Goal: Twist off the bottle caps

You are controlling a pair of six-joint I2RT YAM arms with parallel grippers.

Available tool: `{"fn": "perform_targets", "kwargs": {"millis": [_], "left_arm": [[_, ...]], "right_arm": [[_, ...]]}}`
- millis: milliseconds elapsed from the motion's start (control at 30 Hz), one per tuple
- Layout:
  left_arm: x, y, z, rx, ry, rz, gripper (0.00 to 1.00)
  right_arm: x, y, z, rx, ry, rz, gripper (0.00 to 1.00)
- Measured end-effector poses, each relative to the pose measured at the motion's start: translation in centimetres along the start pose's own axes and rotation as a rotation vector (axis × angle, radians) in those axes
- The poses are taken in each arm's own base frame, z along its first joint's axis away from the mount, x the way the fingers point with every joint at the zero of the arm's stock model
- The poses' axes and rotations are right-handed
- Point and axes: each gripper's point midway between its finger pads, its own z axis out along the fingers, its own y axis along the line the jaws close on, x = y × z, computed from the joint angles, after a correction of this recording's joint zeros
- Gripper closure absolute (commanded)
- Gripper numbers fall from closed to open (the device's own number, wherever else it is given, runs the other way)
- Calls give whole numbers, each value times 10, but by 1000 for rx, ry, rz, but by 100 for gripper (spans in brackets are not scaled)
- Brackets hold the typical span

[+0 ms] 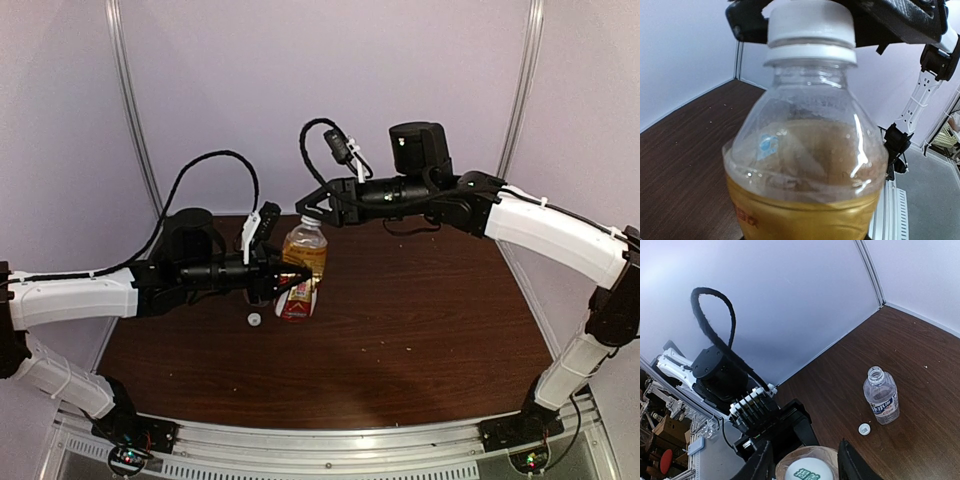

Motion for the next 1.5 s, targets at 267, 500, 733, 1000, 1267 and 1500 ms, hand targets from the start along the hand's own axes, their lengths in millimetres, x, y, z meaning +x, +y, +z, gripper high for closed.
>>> {"fn": "perform_targets", "kwargs": {"millis": [267,500,733,1000,1267,1500], "left_arm": [[1,2,0,-12,3,4,65],[1,3,0,-18,3,5,65],[-3,2,-3,-24,-6,10,65],[-3,2,-3,-26,-4,9,65],[-2,1,-3,-15,-3,9,64],[-6,-21,-6,121,-18,11,63]], "right_arm": [[0,0,0,1,1,0,60],[1,-1,0,5,5,-1,61],[3,-2,0,8,12,-6,65],[3,-2,0,8,12,-18,75],[4,1,1,-31,11,-97,80],[8,24,-9,-229,38,-266,75]]}}
